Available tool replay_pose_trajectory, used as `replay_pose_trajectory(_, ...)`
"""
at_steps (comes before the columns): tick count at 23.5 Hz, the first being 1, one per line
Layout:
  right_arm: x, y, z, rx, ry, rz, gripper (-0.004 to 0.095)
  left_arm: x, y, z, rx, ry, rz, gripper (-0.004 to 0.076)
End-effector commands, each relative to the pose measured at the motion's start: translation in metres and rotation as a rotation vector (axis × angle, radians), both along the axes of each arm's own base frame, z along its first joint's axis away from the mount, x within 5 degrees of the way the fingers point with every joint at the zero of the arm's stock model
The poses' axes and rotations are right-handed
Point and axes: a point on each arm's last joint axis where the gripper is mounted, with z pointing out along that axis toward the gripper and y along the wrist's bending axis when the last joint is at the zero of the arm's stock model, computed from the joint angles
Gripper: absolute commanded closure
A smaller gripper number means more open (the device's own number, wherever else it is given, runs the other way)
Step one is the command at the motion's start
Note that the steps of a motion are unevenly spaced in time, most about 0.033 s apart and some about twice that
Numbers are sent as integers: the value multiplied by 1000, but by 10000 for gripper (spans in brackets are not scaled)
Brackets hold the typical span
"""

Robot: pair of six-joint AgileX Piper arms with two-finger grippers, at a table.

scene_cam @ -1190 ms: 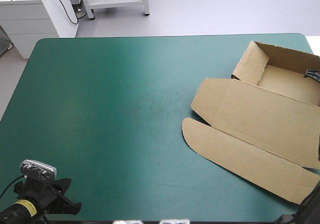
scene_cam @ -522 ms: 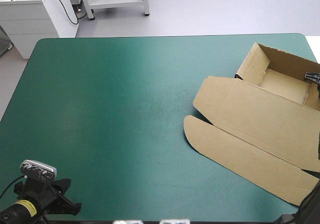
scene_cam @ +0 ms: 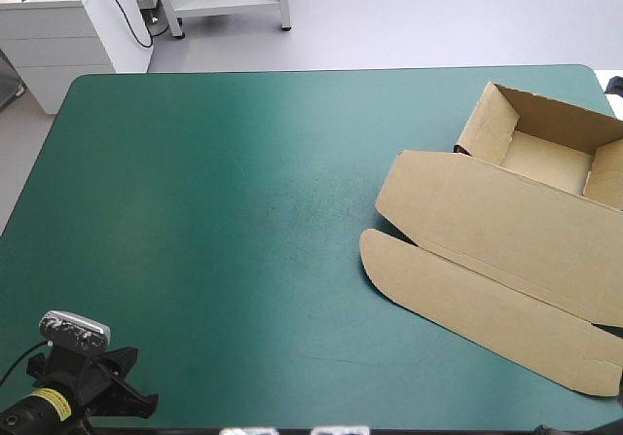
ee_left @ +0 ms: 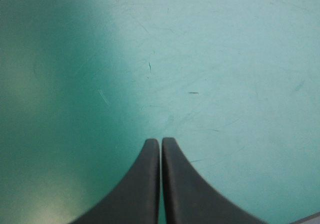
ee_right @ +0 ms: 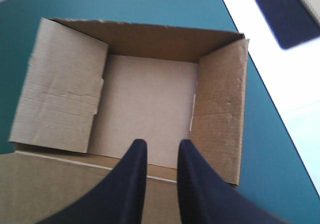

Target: Fold the box

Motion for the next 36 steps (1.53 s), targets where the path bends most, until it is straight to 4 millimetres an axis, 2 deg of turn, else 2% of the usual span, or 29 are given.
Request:
replay_pose_trajectory(1, -47, 33, 52, -67, -172, 56, 798, 4, -2, 10, -21, -60, -3, 731)
replay_pose_trajectory(6, -92, 75, 82, -106, -294, 151, 817, 4, -2, 10, -23, -59, -4, 731)
replay_pose_trajectory(8, -104, 89, 80, -106, -299, 207, 817, 4, -2, 10, -23, -59, -4, 731)
replay_pose_trajectory(10, -115, 101, 70, -103, -276, 261, 817, 4, -2, 10, -23, -59, -4, 731)
replay_pose_trajectory(11, -121, 105, 62, -108, -253, 284, 817, 4, -2, 10, -23, -59, -4, 731)
replay_pose_trajectory(12, -132, 111, 41, -116, -197, 312, 821, 4, -2, 10, -23, -59, -4, 731)
replay_pose_trajectory(15, -156, 117, 1, -110, -141, 333, 821, 4, -2, 10, -23, -59, -4, 731)
replay_pose_trajectory(16, -166, 118, -22, -112, -140, 330, 821, 4, -2, 10, -24, -60, -4, 731)
replay_pose_trajectory(17, -170, 118, -32, -114, -135, 331, 821, 4, -2, 10, -24, -60, -4, 731)
replay_pose_trajectory(18, -179, 120, -58, -106, -111, 336, 821, 4, -2, 10, -24, -60, -4, 731)
replay_pose_trajectory(19, -182, 121, -69, -109, -100, 347, 821, 4, -2, 10, -24, -60, -4, 731)
replay_pose_trajectory(21, -197, 124, -113, -103, -83, 362, 821, 4, -2, 10, -26, -61, -4, 731)
replay_pose_trajectory(23, -208, 128, -134, -101, -108, 388, 821, 4, -2, 10, -26, -61, -4, 731)
replay_pose_trajectory(25, -218, 132, -148, -107, -142, 419, 821, 4, -2, 10, -26, -61, -4, 731)
replay_pose_trajectory(29, -233, 136, -155, -110, -201, 426, 821, 4, -2, 10, -28, -61, -2, 731)
replay_pose_trajectory(34, -237, 136, -168, -118, -224, 415, 821, 4, -2, 10, -30, -58, -2, 731)
replay_pose_trajectory(36, -237, 136, -168, -119, -234, 413, 821, 4, -2, 10, -29, -54, -2, 731)
